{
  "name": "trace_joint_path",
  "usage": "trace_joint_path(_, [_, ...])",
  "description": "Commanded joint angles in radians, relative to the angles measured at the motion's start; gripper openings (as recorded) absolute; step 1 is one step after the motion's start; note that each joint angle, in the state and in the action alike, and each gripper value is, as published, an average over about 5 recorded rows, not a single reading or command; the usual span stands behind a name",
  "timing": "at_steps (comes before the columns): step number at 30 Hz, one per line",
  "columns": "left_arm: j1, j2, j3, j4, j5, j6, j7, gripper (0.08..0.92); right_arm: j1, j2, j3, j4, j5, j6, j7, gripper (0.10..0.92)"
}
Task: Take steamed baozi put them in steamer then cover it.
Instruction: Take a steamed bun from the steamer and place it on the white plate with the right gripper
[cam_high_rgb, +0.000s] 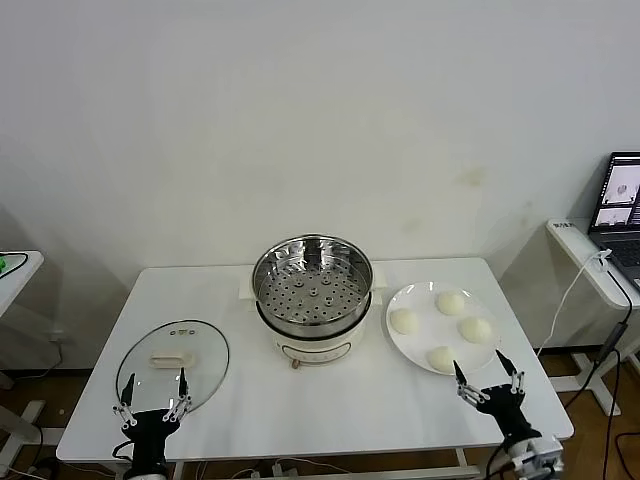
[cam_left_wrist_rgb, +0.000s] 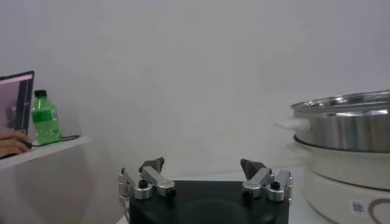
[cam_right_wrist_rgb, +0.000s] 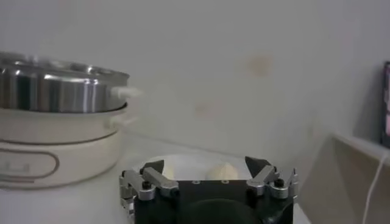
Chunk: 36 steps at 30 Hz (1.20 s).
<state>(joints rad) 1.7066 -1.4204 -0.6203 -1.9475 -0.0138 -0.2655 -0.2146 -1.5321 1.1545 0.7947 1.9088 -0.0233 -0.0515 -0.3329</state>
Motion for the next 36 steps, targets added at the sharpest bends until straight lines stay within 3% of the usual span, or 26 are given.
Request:
trace_joint_path(1, [0.012,-0.003,0.011,-0.011,0.023,-0.007,0.040,0.823,0.104,-0.301,0.013,0.010,-0.170,-0.227,-0.193,0.823])
trace_joint_path(9, [0.031,-0.016,0.015,-0.025,0.055,-0.009,0.052,0.823,0.493,-0.627,-0.229,-0.227,-0.270,-0.232,-0.517,0.823])
trace_joint_path(15, [0.044,-0.028,0.020,-0.029,0.073,-0.011,0.055,0.823,0.975,-0.701,-0.637,-0.407,-0.274,-0.181,-0.664,0.823])
trace_joint_path(23, [0.036,-0.032,0.026,-0.029,0.085,-0.009,0.059,0.823,1.498,-0.548,-1.224,-0.750,-0.240,-0.105,-0.768,0.823])
trace_joint_path(28, [0.029,-0.029,0.025,-0.021,0.083,-0.008,0.060,0.823,1.619,-0.414,-1.366,-0.946,-0.236,-0.063,-0.823,0.823])
trace_joint_path(36, [0.007,-0.021,0.019,0.005,0.067,-0.009,0.060,0.823,1.641,-0.274,-1.455,-1.130,-0.244,-0.073,-0.849,0.823])
